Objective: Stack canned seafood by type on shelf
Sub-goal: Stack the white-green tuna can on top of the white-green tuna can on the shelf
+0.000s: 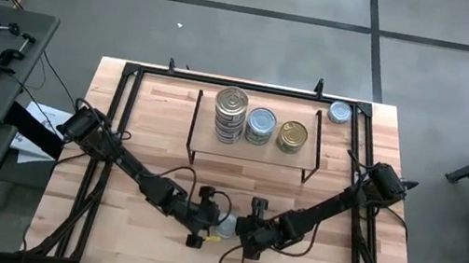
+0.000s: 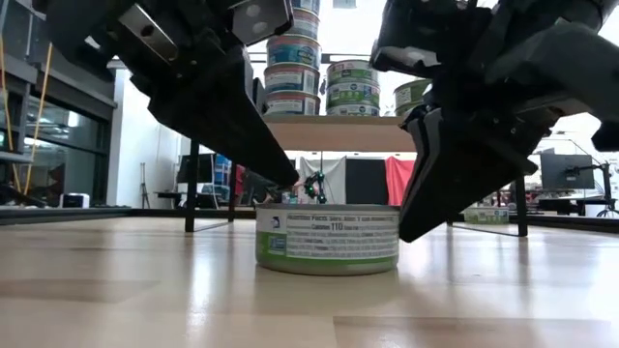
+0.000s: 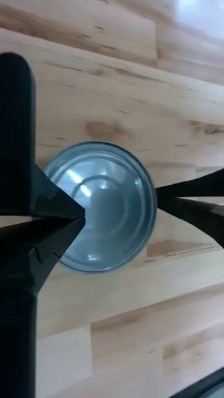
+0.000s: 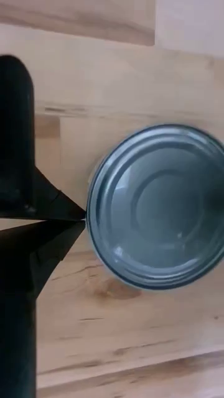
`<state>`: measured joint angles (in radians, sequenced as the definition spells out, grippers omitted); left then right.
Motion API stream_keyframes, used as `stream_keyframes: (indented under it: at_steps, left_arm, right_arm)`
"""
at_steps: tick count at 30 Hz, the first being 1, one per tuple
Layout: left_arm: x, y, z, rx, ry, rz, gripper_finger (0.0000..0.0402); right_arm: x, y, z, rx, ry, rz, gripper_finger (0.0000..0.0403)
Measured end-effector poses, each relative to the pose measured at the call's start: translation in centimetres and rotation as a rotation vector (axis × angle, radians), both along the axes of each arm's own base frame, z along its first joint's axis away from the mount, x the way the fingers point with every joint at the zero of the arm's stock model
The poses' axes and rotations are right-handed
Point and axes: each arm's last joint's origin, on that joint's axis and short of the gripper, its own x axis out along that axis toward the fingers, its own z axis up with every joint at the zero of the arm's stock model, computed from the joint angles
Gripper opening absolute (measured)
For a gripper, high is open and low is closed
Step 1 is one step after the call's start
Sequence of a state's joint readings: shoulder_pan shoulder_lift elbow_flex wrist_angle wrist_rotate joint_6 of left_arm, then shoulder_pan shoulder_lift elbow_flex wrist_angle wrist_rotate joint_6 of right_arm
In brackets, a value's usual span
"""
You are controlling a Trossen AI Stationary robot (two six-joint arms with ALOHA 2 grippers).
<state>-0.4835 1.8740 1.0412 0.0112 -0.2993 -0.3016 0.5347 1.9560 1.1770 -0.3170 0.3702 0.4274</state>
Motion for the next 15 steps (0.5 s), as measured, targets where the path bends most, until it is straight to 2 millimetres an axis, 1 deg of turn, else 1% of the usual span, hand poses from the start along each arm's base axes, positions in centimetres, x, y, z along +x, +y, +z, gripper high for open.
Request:
stream_keyframes:
  at_steps: [6, 11, 15]
  left_arm:
    - [0.1, -0.2, -1.5, 0.014, 0.042, 0.002, 0.0000]
    - [-0.1, -0.4, -1.8, 0.020, 0.052, 0.016, 0.0000]
    - [-0.4, -0.7, -1.9, 0.027, 0.066, 0.005, 0.0000]
  right_arm:
    - [0.0, 0.0, 0.0, 0.002, 0.001, 0.000, 0.0000]
    - [0.0, 0.2, 0.1, 0.012, -0.003, 0.000, 0.0000]
    - [0.3, 1.0, 1.0, 0.001, -0.008, 0.055, 0.0000]
